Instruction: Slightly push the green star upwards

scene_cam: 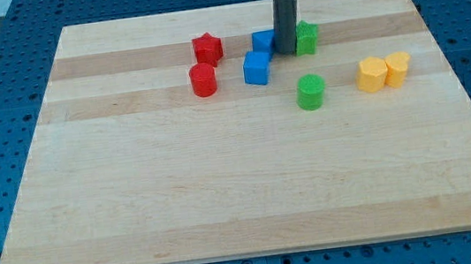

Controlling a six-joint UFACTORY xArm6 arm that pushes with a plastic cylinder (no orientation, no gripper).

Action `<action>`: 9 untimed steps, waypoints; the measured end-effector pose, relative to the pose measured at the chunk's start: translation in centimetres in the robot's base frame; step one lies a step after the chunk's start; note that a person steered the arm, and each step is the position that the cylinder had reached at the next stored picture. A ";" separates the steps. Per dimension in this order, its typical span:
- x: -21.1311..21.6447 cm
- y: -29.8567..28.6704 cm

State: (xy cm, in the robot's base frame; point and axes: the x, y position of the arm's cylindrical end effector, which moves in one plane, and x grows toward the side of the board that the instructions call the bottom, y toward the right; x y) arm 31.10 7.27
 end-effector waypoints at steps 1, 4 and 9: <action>3.2 0.0; 2.5 5.0; -4.1 5.0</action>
State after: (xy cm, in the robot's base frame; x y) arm 26.95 12.29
